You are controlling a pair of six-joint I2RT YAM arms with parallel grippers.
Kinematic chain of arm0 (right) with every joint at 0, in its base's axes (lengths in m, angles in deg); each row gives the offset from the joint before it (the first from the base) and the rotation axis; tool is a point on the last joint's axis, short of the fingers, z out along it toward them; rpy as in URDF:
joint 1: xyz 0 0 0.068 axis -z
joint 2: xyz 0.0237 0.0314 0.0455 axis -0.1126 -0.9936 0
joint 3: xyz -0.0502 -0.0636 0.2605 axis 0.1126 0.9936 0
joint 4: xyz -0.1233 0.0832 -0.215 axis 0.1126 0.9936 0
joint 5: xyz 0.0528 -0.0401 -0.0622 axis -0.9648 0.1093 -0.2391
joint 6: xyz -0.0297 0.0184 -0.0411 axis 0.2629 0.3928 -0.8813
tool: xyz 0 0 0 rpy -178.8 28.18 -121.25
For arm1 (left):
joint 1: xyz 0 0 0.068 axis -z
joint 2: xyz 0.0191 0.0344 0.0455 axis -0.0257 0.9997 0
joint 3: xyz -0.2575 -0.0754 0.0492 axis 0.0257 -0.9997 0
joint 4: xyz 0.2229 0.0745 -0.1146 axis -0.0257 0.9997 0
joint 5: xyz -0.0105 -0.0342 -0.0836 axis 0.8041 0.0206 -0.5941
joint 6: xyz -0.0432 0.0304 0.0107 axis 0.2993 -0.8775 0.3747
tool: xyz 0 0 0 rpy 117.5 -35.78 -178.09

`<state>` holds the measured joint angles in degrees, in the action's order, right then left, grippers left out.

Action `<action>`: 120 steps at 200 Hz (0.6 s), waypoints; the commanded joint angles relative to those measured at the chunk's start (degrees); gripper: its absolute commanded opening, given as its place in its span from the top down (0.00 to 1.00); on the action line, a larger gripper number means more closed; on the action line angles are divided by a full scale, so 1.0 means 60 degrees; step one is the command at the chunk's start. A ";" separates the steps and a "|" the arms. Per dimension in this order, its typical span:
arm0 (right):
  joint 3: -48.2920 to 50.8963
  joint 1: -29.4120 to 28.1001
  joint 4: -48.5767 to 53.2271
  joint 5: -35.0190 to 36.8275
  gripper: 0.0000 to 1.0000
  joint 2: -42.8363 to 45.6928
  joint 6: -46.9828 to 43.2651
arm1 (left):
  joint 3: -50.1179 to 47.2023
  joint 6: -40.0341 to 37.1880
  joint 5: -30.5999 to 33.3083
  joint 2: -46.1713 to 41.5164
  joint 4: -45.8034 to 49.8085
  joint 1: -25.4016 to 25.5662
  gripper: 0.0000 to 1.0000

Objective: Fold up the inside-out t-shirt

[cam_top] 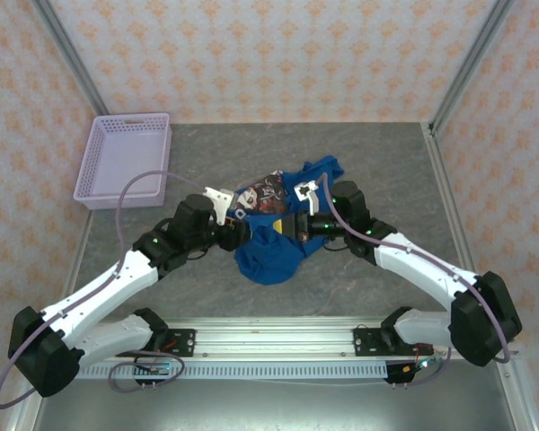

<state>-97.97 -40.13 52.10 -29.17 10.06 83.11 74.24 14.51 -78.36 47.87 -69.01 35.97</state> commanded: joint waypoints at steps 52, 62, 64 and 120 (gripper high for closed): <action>-0.0746 0.0367 -0.0320 -0.0104 1.00 -0.0242 0.0990 | 0.0375 -0.0857 0.1785 -0.0305 0.0873 0.0815 0.27; -0.0794 0.0382 -0.0298 -0.0139 1.00 -0.0297 0.1016 | 0.0395 -0.0954 0.1792 -0.0320 0.0887 0.0891 0.22; -0.0787 0.0382 -0.0297 -0.0137 1.00 -0.0309 0.1021 | 0.0406 -0.0971 0.1786 -0.0320 0.0870 0.0898 0.21; -0.0643 0.0382 -0.0312 -0.0253 1.00 -0.0328 0.0935 | 0.0948 -0.1279 0.2333 0.0270 0.0134 0.1066 0.13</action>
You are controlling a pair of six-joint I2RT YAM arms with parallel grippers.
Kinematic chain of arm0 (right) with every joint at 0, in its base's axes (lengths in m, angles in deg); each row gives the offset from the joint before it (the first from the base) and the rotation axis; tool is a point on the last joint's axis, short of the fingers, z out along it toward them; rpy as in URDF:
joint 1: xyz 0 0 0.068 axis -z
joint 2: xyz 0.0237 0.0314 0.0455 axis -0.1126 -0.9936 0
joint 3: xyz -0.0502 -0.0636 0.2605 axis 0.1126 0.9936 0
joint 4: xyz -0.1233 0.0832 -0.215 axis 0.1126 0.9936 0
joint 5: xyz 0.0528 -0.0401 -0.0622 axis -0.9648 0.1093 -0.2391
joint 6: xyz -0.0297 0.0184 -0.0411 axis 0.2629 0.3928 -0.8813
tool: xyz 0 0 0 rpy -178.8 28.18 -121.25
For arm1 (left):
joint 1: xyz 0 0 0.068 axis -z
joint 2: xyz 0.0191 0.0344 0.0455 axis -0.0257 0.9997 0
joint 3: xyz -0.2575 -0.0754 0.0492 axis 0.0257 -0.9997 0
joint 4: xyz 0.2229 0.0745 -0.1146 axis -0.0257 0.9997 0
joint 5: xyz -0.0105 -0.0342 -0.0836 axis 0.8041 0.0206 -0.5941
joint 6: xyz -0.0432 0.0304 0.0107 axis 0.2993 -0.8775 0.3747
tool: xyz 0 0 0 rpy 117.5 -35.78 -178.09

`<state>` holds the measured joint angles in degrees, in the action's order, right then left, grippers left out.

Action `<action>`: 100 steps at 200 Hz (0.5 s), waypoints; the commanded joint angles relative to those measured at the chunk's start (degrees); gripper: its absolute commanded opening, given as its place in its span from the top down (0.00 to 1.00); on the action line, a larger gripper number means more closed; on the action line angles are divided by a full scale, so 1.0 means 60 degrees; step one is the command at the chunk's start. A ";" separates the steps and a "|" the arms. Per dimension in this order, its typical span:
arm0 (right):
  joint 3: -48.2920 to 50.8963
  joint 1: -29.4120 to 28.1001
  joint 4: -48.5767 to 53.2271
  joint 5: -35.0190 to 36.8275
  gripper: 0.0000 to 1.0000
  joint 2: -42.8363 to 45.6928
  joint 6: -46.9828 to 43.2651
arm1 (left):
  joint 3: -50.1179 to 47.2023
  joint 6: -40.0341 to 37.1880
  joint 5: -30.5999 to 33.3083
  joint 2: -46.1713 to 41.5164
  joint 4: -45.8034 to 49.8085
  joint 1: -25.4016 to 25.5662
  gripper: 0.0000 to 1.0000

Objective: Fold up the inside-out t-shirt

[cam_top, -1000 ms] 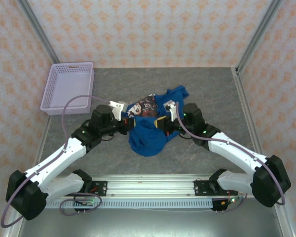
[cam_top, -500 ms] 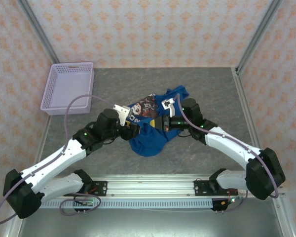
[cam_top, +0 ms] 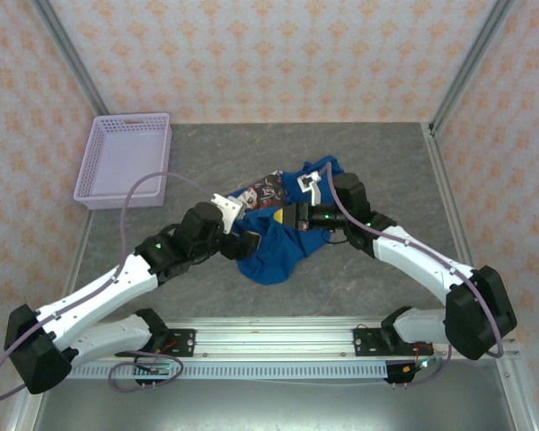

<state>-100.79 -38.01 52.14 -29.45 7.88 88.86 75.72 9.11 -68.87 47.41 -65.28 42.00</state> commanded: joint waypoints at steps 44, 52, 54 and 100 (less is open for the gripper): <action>-0.0078 0.0036 0.0382 -0.0290 1.00 0.0413 -0.0766 | 0.1912 -0.0895 0.0483 0.2124 -0.0747 0.0052 0.42; -0.0061 0.0063 0.0659 -0.0188 1.00 0.0511 -0.0962 | 0.2137 -0.0830 0.0162 0.2369 -0.0653 0.0048 0.53; -0.0061 0.0078 0.0749 -0.0139 1.00 0.0529 -0.1016 | 0.2186 -0.0807 0.0079 0.2416 -0.0609 0.0047 0.56; -0.0499 0.0159 0.4045 0.5129 0.95 0.0783 -0.2294 | 0.3155 0.1088 -0.3962 0.2635 0.1144 -0.0720 1.00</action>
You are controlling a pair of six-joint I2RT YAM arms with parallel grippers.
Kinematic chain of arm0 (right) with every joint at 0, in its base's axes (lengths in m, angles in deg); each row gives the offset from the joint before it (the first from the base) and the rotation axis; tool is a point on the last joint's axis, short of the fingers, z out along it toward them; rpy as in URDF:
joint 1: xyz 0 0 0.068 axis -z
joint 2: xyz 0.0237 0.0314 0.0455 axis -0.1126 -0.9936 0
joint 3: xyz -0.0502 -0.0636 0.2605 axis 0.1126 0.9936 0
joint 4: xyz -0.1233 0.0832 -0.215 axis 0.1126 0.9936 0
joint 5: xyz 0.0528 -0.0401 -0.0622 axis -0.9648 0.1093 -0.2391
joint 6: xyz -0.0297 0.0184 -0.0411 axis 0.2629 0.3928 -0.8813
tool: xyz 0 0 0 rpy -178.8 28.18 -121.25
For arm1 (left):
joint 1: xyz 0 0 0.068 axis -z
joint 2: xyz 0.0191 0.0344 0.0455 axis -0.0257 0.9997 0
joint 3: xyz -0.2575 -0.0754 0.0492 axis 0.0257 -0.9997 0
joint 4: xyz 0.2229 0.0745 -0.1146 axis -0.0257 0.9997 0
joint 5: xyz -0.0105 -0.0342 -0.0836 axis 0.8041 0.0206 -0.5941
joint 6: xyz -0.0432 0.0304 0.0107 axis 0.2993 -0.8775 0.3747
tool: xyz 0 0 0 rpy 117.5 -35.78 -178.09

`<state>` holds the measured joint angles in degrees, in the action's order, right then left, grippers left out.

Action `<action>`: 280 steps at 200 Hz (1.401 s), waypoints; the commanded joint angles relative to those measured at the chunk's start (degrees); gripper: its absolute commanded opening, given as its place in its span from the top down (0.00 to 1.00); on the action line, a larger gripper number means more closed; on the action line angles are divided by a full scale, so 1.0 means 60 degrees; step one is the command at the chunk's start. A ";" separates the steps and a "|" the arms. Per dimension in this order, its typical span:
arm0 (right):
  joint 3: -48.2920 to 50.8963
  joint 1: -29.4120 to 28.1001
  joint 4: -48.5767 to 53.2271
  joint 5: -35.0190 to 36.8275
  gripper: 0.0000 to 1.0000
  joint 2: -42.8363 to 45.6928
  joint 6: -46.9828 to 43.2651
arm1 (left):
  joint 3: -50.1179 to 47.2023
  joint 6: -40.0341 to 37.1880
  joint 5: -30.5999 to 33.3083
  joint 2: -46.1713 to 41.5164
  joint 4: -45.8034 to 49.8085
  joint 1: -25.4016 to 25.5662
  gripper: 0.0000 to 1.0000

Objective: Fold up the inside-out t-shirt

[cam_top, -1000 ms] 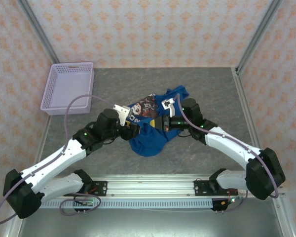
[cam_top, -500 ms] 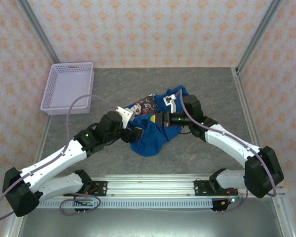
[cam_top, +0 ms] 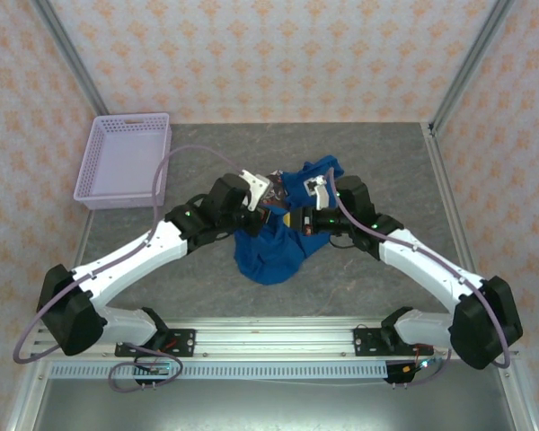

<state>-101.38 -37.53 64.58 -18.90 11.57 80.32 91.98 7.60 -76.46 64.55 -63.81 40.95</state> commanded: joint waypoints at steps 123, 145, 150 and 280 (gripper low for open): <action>0.1383 -0.2202 -0.1034 0.3743 0.53 0.1331 -0.2156 | -0.0335 0.3551 -0.5364 -0.0528 -0.0257 -0.1397 1.00; 0.1368 -0.2219 -0.2094 0.3727 0.54 0.0725 -0.1867 | -0.0365 0.3552 -0.5350 -0.0578 -0.0301 -0.1404 1.00; 0.1329 -0.2207 -0.2238 0.3784 0.55 0.0580 -0.1819 | -0.0375 0.3545 -0.5346 -0.0566 -0.0290 -0.1409 1.00; 0.1070 -0.1866 -0.2218 0.3037 1.00 0.0152 -0.1958 | -0.0676 0.3421 -0.4017 -0.1285 -0.0192 -0.1831 1.00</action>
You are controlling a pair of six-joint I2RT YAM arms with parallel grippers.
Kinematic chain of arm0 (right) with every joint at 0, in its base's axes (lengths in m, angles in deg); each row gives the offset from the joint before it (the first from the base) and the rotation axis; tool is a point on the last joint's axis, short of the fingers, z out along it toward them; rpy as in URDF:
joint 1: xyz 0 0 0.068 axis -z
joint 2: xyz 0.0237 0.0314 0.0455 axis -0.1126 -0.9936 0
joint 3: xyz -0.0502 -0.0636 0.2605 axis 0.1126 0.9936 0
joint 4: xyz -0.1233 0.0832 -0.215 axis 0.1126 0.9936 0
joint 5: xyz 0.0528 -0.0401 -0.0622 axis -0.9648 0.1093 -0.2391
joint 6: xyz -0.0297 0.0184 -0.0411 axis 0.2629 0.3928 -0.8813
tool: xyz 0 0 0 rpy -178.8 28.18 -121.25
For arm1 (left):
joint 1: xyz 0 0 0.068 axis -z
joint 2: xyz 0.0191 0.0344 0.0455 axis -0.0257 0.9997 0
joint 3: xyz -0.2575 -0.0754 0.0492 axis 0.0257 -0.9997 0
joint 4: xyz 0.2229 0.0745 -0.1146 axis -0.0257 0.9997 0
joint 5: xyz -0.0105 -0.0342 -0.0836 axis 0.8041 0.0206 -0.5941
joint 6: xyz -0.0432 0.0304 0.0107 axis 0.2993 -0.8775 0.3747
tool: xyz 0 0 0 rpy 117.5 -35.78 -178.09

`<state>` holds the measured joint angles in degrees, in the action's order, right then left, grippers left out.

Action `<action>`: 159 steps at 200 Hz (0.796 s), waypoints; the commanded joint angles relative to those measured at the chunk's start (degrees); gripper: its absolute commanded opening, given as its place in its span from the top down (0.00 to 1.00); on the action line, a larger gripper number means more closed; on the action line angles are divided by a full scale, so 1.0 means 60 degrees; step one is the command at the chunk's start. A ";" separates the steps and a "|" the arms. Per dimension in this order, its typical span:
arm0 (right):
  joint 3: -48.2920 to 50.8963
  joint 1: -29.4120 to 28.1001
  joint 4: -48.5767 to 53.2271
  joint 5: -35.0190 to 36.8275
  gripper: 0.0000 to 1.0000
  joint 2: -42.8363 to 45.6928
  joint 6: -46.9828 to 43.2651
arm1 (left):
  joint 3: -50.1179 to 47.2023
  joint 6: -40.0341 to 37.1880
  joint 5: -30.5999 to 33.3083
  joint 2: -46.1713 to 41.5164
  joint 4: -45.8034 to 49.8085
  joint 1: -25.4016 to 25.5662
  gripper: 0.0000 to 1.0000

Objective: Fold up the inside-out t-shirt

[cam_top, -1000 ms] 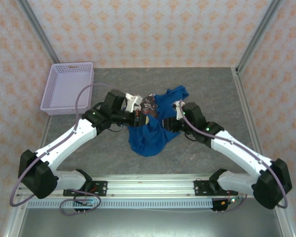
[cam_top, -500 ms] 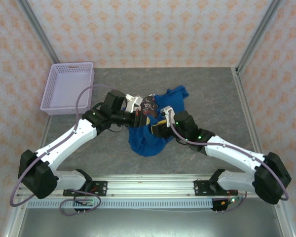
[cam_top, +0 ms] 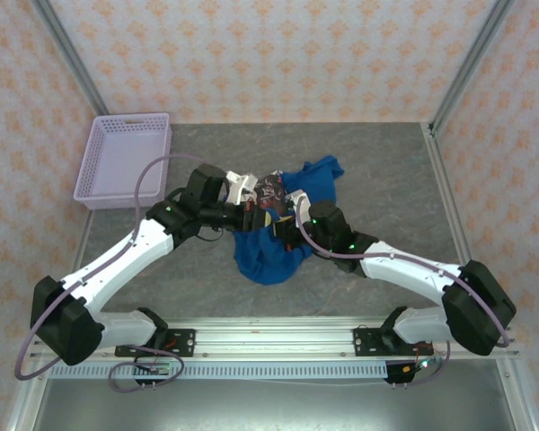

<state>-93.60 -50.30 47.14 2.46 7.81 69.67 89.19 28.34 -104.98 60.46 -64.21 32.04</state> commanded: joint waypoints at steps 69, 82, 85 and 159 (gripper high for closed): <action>-0.0167 0.1790 0.0142 -0.5052 1.00 0.1887 0.2249 | -0.0478 -0.1581 0.3715 -0.0939 0.0428 -0.0466 0.99; -0.0083 0.1881 -0.0568 -0.5485 1.00 0.1794 0.2839 | -0.0495 -0.1761 0.3872 -0.0860 0.0402 -0.0409 0.95; -0.0063 0.1892 -0.0745 -0.5584 1.00 0.1760 0.2962 | -0.0504 -0.1798 0.3912 -0.0852 0.0404 -0.0393 0.94; -0.0219 0.1921 -0.0895 -0.5627 1.00 0.1500 0.3139 | -0.0424 -0.2118 0.5511 -0.0807 0.1203 0.0134 0.57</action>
<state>-93.73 -39.04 41.80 -30.70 16.51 89.74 86.78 16.94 -77.27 57.84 -59.55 31.67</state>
